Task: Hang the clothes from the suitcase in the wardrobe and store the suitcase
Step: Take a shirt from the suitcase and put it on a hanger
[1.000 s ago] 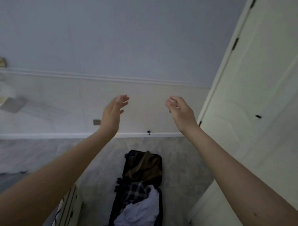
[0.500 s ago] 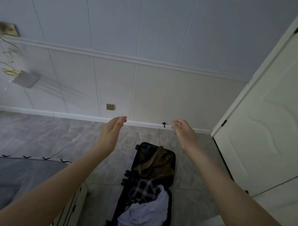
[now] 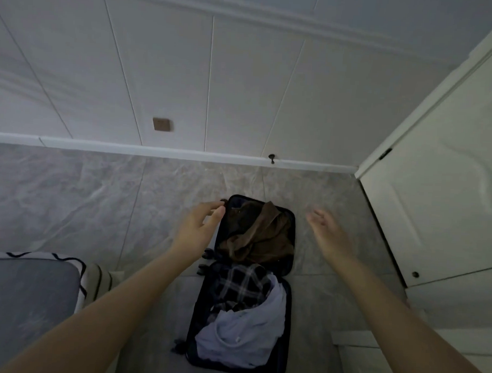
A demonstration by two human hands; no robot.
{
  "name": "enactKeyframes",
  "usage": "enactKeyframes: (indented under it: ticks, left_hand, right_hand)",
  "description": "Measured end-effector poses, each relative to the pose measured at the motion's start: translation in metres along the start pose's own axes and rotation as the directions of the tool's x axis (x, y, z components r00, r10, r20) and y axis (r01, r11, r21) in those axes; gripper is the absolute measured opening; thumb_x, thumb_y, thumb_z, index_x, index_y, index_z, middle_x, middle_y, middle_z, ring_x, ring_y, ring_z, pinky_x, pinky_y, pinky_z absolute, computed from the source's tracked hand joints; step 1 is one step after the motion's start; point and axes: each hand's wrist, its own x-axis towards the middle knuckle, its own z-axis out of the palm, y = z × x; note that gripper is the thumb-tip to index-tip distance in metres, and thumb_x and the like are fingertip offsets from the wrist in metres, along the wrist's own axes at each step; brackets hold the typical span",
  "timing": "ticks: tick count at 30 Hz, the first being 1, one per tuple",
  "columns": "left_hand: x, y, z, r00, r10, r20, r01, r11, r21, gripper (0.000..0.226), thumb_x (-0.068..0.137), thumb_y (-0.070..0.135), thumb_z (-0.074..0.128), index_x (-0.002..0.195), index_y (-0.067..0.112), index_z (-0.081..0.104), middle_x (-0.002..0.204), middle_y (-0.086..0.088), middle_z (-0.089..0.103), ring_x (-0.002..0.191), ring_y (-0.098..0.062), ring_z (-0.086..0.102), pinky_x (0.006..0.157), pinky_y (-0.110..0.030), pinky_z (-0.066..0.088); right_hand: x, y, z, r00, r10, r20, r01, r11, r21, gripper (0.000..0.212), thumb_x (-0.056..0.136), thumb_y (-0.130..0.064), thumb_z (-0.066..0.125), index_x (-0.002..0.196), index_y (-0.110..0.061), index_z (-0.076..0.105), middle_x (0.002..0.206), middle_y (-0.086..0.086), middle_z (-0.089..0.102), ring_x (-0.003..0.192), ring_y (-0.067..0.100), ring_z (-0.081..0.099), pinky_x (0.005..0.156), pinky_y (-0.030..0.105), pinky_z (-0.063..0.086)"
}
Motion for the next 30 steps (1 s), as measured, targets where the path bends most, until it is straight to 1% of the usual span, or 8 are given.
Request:
enactKeyframes:
  ticks: [3,6,12,19,22,26,28,30]
  left_hand:
    - [0.008,-0.041,0.020,0.998,-0.046,0.030,0.046,0.999,0.015,0.027,0.097,0.038,0.040,0.118,0.028,0.054,0.107,0.019,0.051,0.096,0.007,0.048,0.077,-0.007,0.038]
    - [0.009,-0.091,0.042,0.994,-0.086,0.060,0.084,0.995,0.046,0.034,0.095,0.042,0.041,0.122,0.027,0.054,0.112,0.013,0.051,0.103,-0.002,0.049,0.090,-0.020,0.040]
    - [0.005,-0.212,0.112,0.990,-0.090,0.104,0.072,0.984,0.164,0.030,0.095,0.028,0.050,0.123,0.019,0.056,0.107,0.010,0.052,0.106,-0.010,0.050,0.088,-0.024,0.043]
    - [0.009,-0.378,0.200,0.970,-0.056,0.235,-0.049,0.908,0.415,0.029,0.086,0.021,0.065,0.114,0.014,0.063,0.116,0.000,0.054,0.095,-0.005,0.048,0.081,-0.011,0.037]
    - [0.012,-0.447,0.227,0.952,-0.107,0.286,-0.062,0.850,0.523,0.029,0.082,0.031,0.069,0.108,0.017,0.066,0.105,0.004,0.052,0.088,-0.007,0.049,0.083,-0.022,0.045]
    - [0.015,-0.525,0.250,0.899,-0.264,0.350,0.011,0.812,0.583,0.040,0.075,0.044,0.072,0.106,0.019,0.066,0.099,0.004,0.060,0.084,-0.007,0.056,0.076,-0.022,0.048]
    - [0.012,-0.558,0.262,0.881,-0.306,0.362,0.040,0.808,0.587,0.039,0.072,0.044,0.074,0.103,0.020,0.065,0.093,0.007,0.062,0.081,-0.005,0.057,0.072,-0.018,0.046]
    - [0.008,-0.578,0.271,0.886,-0.293,0.361,0.045,0.826,0.561,0.023,0.073,0.037,0.075,0.087,0.023,0.063,0.079,0.011,0.060,0.072,0.000,0.055,0.062,-0.009,0.040]
  right_hand:
    - [0.017,0.037,0.021,0.999,0.017,0.052,-0.015,0.999,-0.041,0.047,0.097,-0.038,0.041,0.140,-0.019,0.038,0.125,0.002,0.052,0.107,0.014,0.046,0.085,0.024,0.030]
    - [0.031,0.085,0.045,0.996,0.039,0.078,-0.034,0.997,-0.067,0.047,0.096,-0.039,0.043,0.140,-0.021,0.037,0.121,0.000,0.052,0.103,0.013,0.048,0.085,0.025,0.032]
    - [0.068,0.214,0.105,0.993,0.057,0.102,-0.049,0.996,-0.076,0.049,0.094,-0.042,0.046,0.139,-0.024,0.038,0.128,-0.002,0.051,0.102,0.009,0.046,0.086,0.027,0.036]
    - [0.118,0.375,0.186,0.984,0.072,0.162,-0.049,0.989,-0.141,0.045,0.093,-0.031,0.053,0.135,-0.019,0.043,0.110,-0.003,0.056,0.097,0.011,0.050,0.082,0.023,0.038]
    - [0.143,0.430,0.230,0.979,0.028,0.201,0.011,0.981,-0.192,0.041,0.093,-0.029,0.053,0.132,-0.020,0.046,0.109,-0.005,0.054,0.097,0.010,0.048,0.081,0.021,0.036]
    - [0.167,0.483,0.279,0.964,-0.087,0.250,0.164,0.939,-0.304,0.040,0.090,-0.031,0.058,0.128,-0.020,0.052,0.121,-0.004,0.055,0.109,0.012,0.052,0.086,0.018,0.037]
    - [0.173,0.508,0.302,0.930,-0.137,0.342,0.273,0.879,-0.390,0.040,0.088,-0.032,0.060,0.126,-0.018,0.055,0.123,-0.005,0.054,0.117,0.013,0.050,0.091,0.018,0.036]
    - [0.174,0.524,0.317,0.886,-0.170,0.432,0.380,0.800,-0.465,0.047,0.084,-0.039,0.063,0.126,-0.020,0.054,0.129,-0.004,0.054,0.120,0.016,0.049,0.097,0.024,0.038]
